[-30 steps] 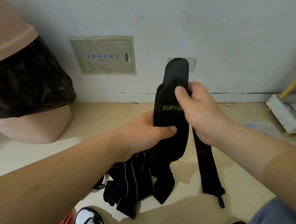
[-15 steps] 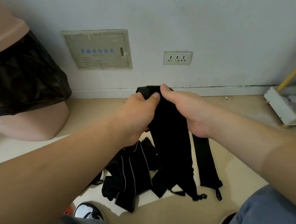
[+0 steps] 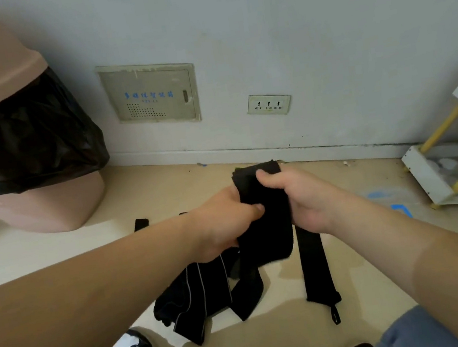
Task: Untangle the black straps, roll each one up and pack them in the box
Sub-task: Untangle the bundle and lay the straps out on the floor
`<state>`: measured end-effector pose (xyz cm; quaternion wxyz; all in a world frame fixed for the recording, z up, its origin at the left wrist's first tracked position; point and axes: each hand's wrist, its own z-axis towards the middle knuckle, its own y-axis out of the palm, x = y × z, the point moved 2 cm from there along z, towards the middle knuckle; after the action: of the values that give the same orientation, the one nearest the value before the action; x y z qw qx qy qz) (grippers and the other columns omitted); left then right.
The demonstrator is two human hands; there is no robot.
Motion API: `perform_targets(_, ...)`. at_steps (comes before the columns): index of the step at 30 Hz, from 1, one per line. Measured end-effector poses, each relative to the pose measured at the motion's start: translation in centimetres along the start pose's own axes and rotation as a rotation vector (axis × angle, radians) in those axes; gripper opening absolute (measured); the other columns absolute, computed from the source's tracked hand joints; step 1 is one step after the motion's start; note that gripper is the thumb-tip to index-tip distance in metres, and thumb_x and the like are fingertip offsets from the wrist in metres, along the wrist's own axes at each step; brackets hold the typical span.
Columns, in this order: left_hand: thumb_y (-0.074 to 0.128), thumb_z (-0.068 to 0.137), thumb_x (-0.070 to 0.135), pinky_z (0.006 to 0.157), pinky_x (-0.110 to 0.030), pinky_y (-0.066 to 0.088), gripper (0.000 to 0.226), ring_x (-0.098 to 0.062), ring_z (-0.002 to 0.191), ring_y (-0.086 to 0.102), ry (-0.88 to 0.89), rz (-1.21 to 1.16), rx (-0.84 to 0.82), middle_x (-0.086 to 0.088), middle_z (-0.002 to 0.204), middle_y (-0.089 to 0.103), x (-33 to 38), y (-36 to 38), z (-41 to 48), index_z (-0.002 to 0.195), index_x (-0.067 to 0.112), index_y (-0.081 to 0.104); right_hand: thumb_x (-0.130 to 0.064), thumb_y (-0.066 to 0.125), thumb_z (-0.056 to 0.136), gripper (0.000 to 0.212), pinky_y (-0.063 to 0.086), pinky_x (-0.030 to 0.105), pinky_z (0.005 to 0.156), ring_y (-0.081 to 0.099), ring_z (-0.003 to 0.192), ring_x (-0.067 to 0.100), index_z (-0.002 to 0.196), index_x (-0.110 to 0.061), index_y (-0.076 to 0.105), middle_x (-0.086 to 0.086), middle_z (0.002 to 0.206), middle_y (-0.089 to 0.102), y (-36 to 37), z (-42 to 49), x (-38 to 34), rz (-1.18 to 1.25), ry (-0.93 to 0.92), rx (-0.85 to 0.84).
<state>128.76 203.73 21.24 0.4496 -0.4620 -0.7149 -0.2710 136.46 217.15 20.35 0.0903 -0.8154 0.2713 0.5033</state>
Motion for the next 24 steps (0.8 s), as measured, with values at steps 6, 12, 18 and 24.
perform_targets(6,0.064,0.104,0.023,0.101,-0.048,0.060,0.028,-0.027,0.108,0.077,-0.084,-0.060,0.082,-0.006,0.116,0.079,-0.8,2.3,-0.2,0.132,0.021,0.065,-0.021,0.056,0.110,0.021,0.059,0.049,0.095,0.073,0.113,0.032,0.126,-0.023,0.069,0.009,0.121,0.077,-0.9,-0.6,-0.7,0.086,-0.087,0.180)
perform_targets(12,0.063,0.106,0.026,0.101,-0.047,0.060,0.026,-0.027,0.107,0.077,-0.074,0.006,0.037,-0.007,0.116,0.079,-1.1,4.7,-0.4,0.131,0.020,0.066,-0.023,0.055,0.110,0.019,0.057,0.054,0.099,0.070,0.114,0.031,0.126,-0.026,0.064,0.006,0.122,0.074,-3.8,-1.5,-0.5,0.147,-0.117,0.352)
perform_targets(18,0.057,0.108,0.026,0.100,-0.044,0.059,0.031,-0.025,0.109,0.072,-0.113,0.112,0.123,-0.006,0.119,0.074,-5.3,6.7,2.4,0.138,0.019,0.058,0.001,0.053,0.105,0.042,0.064,0.056,0.082,0.071,0.112,0.034,0.129,-0.033,0.053,0.009,0.127,0.069,-6.7,-1.2,2.5,-0.221,0.096,0.190)
perform_targets(24,0.057,0.109,0.024,0.083,-0.036,0.060,0.018,-0.025,0.103,0.073,-0.230,-0.038,0.061,-0.007,0.115,0.075,-8.3,7.2,7.2,0.126,0.021,0.062,0.009,0.055,0.099,0.087,0.062,0.036,0.053,0.069,0.105,0.031,0.159,-0.050,0.032,0.006,0.135,0.061,-8.6,3.0,4.9,-0.407,0.168,0.218)
